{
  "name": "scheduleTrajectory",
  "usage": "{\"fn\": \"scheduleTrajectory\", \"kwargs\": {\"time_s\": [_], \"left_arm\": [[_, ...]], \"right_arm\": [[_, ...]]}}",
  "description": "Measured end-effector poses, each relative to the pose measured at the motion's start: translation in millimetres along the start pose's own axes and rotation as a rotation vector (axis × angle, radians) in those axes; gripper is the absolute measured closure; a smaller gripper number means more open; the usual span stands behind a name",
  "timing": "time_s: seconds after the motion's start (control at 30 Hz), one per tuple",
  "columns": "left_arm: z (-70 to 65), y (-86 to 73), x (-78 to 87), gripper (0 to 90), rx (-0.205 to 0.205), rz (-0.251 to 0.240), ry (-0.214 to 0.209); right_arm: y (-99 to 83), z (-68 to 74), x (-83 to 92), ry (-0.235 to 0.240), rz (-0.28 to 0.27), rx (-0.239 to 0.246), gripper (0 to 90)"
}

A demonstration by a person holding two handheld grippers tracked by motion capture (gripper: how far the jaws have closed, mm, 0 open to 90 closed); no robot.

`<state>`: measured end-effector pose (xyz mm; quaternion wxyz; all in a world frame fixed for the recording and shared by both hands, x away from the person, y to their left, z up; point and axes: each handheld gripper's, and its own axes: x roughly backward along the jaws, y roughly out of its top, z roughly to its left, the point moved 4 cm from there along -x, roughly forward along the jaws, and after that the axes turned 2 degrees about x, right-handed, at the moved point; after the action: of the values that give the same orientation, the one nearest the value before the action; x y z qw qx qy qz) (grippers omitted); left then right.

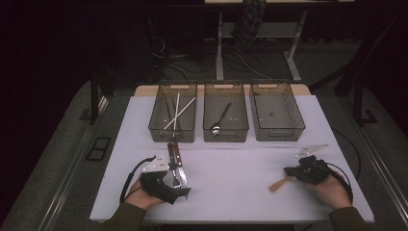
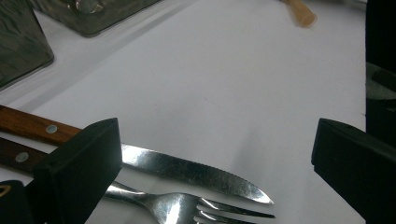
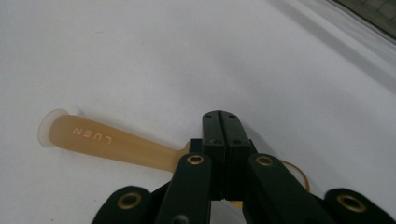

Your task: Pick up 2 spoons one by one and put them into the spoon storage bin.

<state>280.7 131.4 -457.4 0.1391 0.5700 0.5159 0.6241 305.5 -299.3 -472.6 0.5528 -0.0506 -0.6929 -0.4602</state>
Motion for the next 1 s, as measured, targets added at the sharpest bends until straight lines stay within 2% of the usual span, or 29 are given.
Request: {"fn": "scheduleTrajectory", "kwargs": {"time_s": [0.17,0.73,1.0], "left_arm": [[0.1,-0.4,-0.9,0.4,0.003,0.003,-0.004],[-1.9,-2.0,-4.1,0.4,-0.004,0.029,-0.025],[-2.3,-2.4,-4.3,0.4,-0.007,0.032,-0.029]], "right_arm": [[-5.8,2.6,5.5,-0.012,0.013,0.004,89.8],[-29.7,9.8,23.6,0.012,0.027,-0.015,89.8],[-37.6,14.0,30.8,0.011,0.052,-0.010,89.8]]}}
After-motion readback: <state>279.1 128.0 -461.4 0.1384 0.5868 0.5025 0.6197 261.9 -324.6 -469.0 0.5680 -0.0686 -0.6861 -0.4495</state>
